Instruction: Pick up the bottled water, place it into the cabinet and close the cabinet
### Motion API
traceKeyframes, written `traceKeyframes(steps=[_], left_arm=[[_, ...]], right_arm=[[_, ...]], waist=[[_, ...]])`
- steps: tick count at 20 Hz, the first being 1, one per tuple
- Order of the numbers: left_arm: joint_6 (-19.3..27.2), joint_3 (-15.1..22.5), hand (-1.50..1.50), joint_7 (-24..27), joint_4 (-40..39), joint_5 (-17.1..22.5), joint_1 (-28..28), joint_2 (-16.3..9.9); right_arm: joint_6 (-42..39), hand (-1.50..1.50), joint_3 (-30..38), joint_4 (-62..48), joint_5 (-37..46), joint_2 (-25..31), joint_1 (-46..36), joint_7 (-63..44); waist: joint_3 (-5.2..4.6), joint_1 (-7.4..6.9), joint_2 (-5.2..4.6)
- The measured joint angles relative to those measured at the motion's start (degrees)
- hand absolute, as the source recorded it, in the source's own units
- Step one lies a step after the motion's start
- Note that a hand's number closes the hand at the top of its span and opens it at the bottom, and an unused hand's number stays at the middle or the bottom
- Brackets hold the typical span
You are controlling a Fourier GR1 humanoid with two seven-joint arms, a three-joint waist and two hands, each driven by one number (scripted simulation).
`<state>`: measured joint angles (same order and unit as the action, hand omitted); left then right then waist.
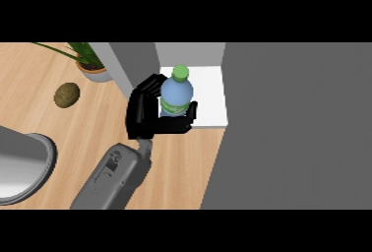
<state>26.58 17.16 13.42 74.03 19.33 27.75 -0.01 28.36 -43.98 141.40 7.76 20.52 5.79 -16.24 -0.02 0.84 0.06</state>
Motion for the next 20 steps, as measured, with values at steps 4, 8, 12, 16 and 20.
traceKeyframes(steps=[4,8,12,16,20], left_arm=[[1.3,-1.6,1.5,-0.3,-6.2,-0.4,6.1,-0.3],[2.1,-3.1,1.5,0.4,-13.0,-0.8,11.5,-0.2],[3.6,-3.8,1.5,0.6,-20.4,-1.7,17.0,-0.2],[4.0,-5.7,1.5,3.2,-28.5,-1.7,21.0,-0.1],[4.7,-7.6,1.5,4.7,-35.5,-2.0,25.9,0.0]], right_arm=[[0.0,-1.5,0.3,0.3,-0.2,0.5,0.2,0.1],[0.0,-1.5,-0.4,0.5,-0.5,1.8,2.5,2.5],[0.2,-1.5,-0.6,0.3,-0.7,1.6,2.2,2.9],[-0.3,-1.5,0.0,0.3,-1.2,2.1,2.2,3.6],[-0.4,-1.5,0.3,0.3,-1.6,1.8,1.6,3.3]], waist=[[0.0,0.26,-0.05],[0.01,0.61,-0.07],[0.0,0.69,-0.14],[0.0,0.87,-0.26],[-0.01,0.97,-0.29]])
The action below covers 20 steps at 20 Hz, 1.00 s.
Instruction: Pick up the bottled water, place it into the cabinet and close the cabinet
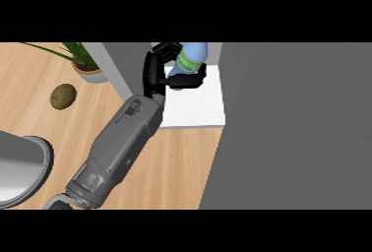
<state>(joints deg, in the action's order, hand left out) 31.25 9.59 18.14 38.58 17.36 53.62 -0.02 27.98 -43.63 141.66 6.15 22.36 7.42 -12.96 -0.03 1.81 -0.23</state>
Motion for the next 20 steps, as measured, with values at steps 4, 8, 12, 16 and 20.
traceKeyframes(steps=[4,8,12,16,20], left_arm=[[1.7,-0.7,1.5,1.6,-6.7,-1.4,3.8,0.0],[4.2,-1.0,1.5,2.6,-13.6,-2.9,6.3,-0.1],[5.2,-1.8,1.5,5.1,-18.6,-2.8,6.7,-0.3],[5.0,-3.7,1.5,6.6,-22.9,-2.7,8.5,-0.6],[6.1,-4.4,1.5,8.2,-25.8,-2.5,9.2,-0.3]], right_arm=[[0.2,-1.5,-0.2,-0.1,-0.3,-0.5,-0.6,-0.2],[0.1,-1.5,-0.3,-0.2,-0.6,0.0,0.0,1.4],[0.4,-1.5,-0.7,-0.3,-0.7,-0.2,-0.1,1.2],[0.5,-1.5,-1.1,0.1,-1.0,0.9,1.6,3.0],[-0.2,-1.5,0.0,0.2,-1.4,1.8,1.3,3.4]], waist=[[0.0,0.28,-0.03],[0.02,0.89,-0.25],[-0.01,1.13,-0.4],[0.0,1.55,-0.55],[-0.02,1.83,-0.73]])
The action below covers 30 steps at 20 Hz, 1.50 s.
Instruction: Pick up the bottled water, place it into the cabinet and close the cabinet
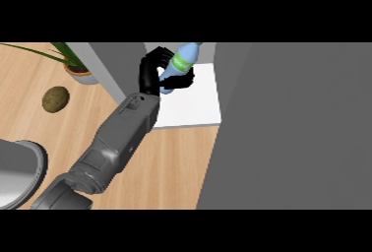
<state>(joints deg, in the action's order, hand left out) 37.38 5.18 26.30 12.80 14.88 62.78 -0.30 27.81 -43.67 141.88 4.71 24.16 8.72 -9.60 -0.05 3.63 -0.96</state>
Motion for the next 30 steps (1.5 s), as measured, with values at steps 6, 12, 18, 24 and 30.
traceKeyframes(steps=[6,12,18,24,30], left_arm=[[2.7,0.3,-1.5,1.9,-4.5,-1.6,0.4,0.1],[5.9,1.9,-1.5,1.0,-8.4,-4.1,1.3,0.1],[7.5,2.0,-1.5,0.5,-9.4,-4.9,2.2,-0.2],[6.1,1.1,-1.5,3.2,-8.0,-4.4,0.8,-0.1],[-2.5,-1.5,1.5,9.6,-3.0,-1.8,-0.7,0.0]], right_arm=[[-0.1,-1.5,-0.5,-0.1,-0.5,0.5,0.5,1.3],[-0.2,-1.5,-0.4,0.0,-0.9,1.1,0.4,1.6],[-0.2,-1.5,-0.6,-0.2,-1.4,1.1,0.4,2.2],[-0.5,-1.5,-0.8,-0.2,-1.7,1.6,0.7,3.3],[-0.3,-1.5,-0.7,-0.2,-2.0,1.7,0.5,3.3]], waist=[[-0.01,0.59,-0.2],[-0.03,1.15,-0.42],[-0.06,1.11,-0.53],[-0.06,1.14,-0.53],[-0.12,0.77,-0.32]])
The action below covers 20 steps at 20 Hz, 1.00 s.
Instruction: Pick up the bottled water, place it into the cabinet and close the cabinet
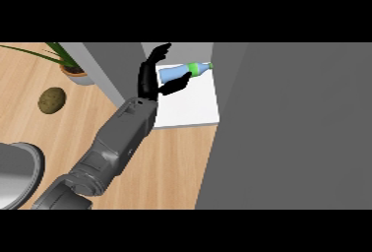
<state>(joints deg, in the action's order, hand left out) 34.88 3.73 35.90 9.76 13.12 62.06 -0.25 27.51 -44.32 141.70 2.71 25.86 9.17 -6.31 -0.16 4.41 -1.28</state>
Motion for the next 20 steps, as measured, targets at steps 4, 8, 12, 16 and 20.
traceKeyframes(steps=[4,8,12,16,20], left_arm=[[-6.9,-1.8,1.5,4.4,2.9,2.7,-1.0,0.1],[-13.6,-2.0,1.5,6.4,4.9,4.9,-1.9,0.3],[-19.8,0.3,1.5,6.5,7.5,7.6,-3.4,0.3],[-25.6,3.5,1.5,3.9,11.3,10.2,-5.5,0.3],[-30.9,5.3,1.5,1.4,17.6,12.1,-10.5,0.3]], right_arm=[[0.2,-1.5,-0.1,0.0,-0.1,0.0,-0.1,-0.4],[0.8,-1.5,-0.1,0.2,-0.1,-0.1,-0.1,-1.5],[1.6,-1.5,-0.3,0.2,0.0,-0.1,0.5,-1.1],[2.4,-1.5,-0.2,0.4,0.4,0.4,0.3,-2.0],[3.4,-1.5,-0.1,0.6,0.8,1.1,0.0,-2.6]], waist=[[0.01,-0.41,0.25],[0.04,-1.2,0.65],[0.08,-1.54,0.92],[0.05,-2.22,1.21],[0.07,-3.76,1.74]])
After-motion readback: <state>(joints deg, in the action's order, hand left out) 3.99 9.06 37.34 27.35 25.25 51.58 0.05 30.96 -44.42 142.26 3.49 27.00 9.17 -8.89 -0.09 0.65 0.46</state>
